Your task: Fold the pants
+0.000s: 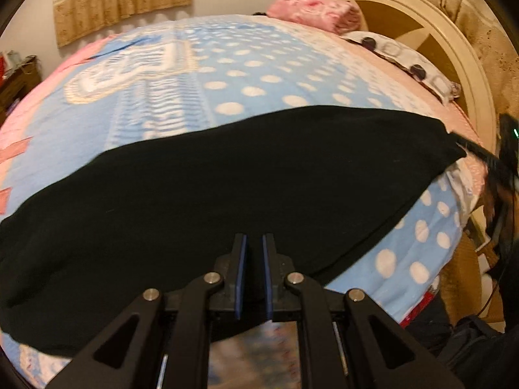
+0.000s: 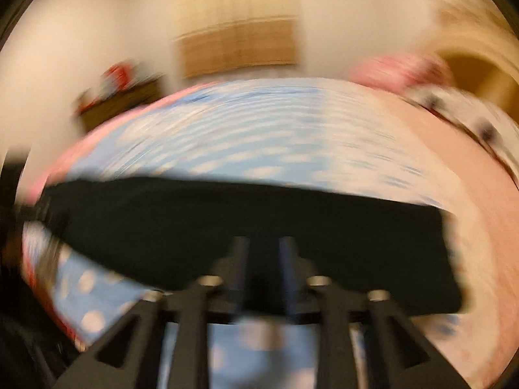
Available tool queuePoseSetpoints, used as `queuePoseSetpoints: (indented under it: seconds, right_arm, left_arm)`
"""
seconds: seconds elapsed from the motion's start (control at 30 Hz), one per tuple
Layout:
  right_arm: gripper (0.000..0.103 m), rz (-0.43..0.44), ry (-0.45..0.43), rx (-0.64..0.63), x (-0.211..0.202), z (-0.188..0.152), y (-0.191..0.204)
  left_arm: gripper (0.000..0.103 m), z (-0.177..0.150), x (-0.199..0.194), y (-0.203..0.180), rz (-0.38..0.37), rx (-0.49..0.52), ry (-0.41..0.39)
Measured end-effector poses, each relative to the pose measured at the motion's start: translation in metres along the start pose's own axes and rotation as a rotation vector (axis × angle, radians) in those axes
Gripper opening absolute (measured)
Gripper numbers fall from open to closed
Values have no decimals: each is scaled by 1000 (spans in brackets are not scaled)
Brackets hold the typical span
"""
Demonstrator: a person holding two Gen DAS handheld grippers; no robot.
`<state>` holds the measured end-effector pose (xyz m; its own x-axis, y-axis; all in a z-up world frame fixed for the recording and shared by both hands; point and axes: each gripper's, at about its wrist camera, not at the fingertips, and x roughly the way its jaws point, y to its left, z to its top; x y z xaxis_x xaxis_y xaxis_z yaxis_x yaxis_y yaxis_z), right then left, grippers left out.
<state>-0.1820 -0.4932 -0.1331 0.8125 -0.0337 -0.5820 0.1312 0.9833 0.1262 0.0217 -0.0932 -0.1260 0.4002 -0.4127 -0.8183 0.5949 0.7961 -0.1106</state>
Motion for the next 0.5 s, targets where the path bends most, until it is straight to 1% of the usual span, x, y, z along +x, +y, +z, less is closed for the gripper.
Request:
queuePoseSetpoints:
  seconds: [0.03,0.07,0.1,0.13,0.17,0.2,0.27,0.33,0.37,0.4,0.43,0.47,0.5]
  right_arm:
    - [64,-23,-15,43,-4,4,-17]
    - [68,-55,-48,108,-11,10,-44]
    - [68,-74,-57,143,-14,15,-60]
    - [68,-103,-37,183,-11,22,-82]
    - [68,-108,-11,207,-6,27,-95]
    - [68,-103,1,226,-3,29,-103]
    - [68,-81,54,292,15,34,-127]
    - [67,-30,96,338,31,33,-141]
    - [60,-6,103,353,35,30,-144]
    - [39,21,114,366,40,29,-146]
    - [28,46,129,373,45,28,-146]
    - [12,33,123,355,46,29,-144]
    - [5,33,115,343,43,28,-141]
  left_arm:
    - [11,1,3,-4,-8,4,2]
    - [11,2,5,-9,-17,9,3]
    - [11,0,7,-12,-25,12,4]
    - [11,-1,9,-15,-32,16,7]
    - [11,-1,11,-19,-38,21,9]
    - [11,-1,13,-23,-40,29,7]
    - [11,-1,16,-27,-22,46,2]
    - [13,-1,17,-26,-27,37,-4]
    - [13,-1,17,-25,-33,29,-3]
    - [13,-1,18,-24,-39,23,-2]
    - [13,-1,18,-24,-42,22,-1]
    - [13,-1,18,-24,-45,23,0]
    - [13,-1,18,-23,-47,24,-1]
